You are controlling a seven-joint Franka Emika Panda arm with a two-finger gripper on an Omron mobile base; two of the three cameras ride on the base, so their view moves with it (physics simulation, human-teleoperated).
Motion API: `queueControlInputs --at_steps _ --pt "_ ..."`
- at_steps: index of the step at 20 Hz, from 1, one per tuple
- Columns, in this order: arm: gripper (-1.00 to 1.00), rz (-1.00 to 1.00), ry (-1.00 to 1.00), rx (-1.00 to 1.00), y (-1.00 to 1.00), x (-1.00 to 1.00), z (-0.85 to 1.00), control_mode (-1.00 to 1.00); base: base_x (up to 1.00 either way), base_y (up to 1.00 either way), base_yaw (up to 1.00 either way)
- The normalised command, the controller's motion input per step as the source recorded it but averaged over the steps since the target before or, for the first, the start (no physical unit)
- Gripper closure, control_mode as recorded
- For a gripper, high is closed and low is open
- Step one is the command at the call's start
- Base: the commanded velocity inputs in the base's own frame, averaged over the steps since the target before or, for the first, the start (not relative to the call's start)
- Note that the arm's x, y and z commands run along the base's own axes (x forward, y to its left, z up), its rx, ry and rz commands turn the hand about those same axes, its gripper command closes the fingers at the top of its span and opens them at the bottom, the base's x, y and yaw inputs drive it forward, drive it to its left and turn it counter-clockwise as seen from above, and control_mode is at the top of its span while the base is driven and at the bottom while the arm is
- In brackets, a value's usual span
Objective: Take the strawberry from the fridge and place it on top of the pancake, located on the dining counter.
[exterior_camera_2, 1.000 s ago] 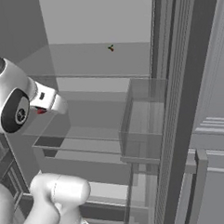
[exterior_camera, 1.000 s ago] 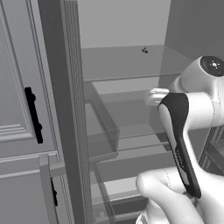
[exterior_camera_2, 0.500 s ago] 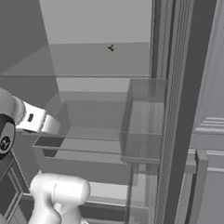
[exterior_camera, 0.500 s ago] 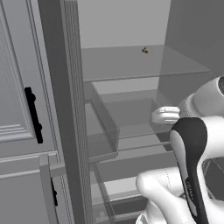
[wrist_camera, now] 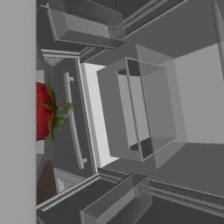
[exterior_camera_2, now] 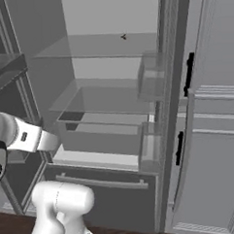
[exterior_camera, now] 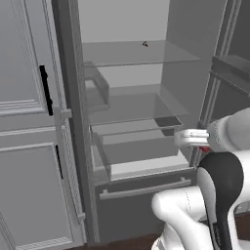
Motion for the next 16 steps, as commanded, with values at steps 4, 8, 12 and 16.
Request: queueControlInputs --at_steps 4,8,12,16 --pt "1.00 0.00 0.00 0.00 0.00 0.00 0.00 1.00 -1.00 0.00 0.00" --pt "1.00 0.00 0.00 0.00 0.00 0.00 0.00 1.00 -1.00 -0.07 -0.07" --pt "1.00 0.00 0.00 0.00 0.00 0.00 0.00 1.00 -0.67 -0.12 -0.67" --pt "1.00 0.00 0.00 0.00 0.00 0.00 0.00 1.00 0.00 0.00 -1.00"
